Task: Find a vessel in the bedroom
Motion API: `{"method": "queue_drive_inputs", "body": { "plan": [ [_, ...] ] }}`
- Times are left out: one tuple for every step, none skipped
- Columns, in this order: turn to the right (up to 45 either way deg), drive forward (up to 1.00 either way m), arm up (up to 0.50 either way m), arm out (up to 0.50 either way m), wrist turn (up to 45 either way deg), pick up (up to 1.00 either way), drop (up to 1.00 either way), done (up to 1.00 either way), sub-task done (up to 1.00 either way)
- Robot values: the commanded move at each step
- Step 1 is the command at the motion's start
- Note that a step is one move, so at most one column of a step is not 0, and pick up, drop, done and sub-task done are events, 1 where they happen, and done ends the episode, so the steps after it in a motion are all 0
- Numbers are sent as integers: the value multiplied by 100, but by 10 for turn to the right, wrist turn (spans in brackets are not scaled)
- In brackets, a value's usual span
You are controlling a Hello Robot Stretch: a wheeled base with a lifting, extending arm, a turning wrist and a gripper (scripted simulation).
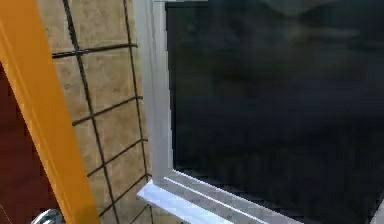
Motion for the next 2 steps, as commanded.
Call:
{"method": "queue_drive_inputs", "body": {
  "plan": [
    [-450,0,0,0,0,0,0,0,0],
    [-450,0,0,0,0,0,0,0,0]
  ]
}}
